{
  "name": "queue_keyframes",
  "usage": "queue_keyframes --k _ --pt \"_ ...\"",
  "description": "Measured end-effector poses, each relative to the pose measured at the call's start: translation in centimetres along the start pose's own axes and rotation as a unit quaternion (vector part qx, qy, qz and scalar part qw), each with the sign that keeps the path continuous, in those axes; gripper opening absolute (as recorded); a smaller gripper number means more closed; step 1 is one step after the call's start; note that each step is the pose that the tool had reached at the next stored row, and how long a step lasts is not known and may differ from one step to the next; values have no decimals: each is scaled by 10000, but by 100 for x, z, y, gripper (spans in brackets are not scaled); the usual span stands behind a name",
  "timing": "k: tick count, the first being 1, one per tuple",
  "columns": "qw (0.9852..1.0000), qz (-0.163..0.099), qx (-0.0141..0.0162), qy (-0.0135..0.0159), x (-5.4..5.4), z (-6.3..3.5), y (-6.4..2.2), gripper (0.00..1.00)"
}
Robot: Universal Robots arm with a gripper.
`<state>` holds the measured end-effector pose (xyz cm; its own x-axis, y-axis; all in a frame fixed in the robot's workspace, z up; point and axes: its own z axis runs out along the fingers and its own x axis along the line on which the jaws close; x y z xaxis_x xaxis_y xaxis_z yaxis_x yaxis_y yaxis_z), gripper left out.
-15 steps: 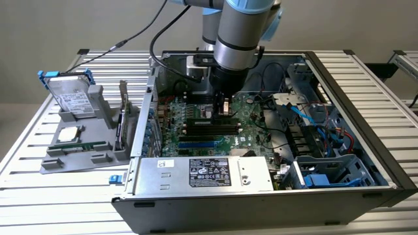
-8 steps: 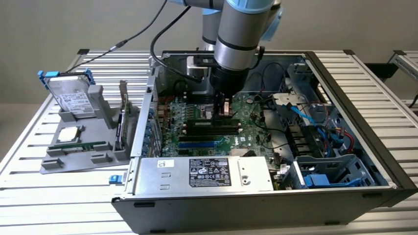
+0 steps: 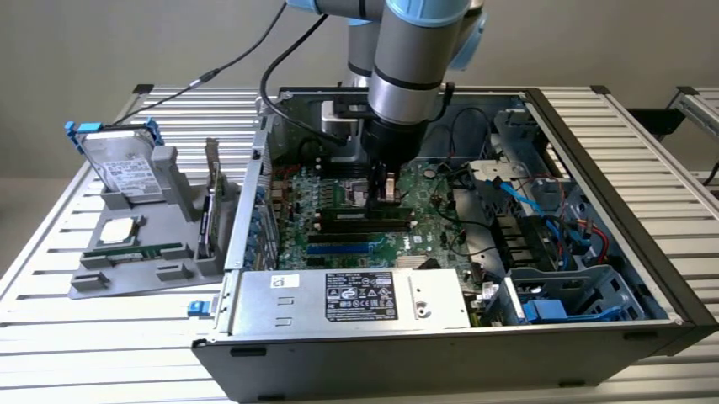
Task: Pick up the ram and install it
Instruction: 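Insert the ram into the slot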
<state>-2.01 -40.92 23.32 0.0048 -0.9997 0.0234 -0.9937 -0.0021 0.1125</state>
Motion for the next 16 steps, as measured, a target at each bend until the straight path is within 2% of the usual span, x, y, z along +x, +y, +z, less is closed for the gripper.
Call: queue_keyframes --k 8,16 --pt "10000 4 0 30 -1 43 -4 14" --pt "10000 5 0 32 -1 54 1 14"
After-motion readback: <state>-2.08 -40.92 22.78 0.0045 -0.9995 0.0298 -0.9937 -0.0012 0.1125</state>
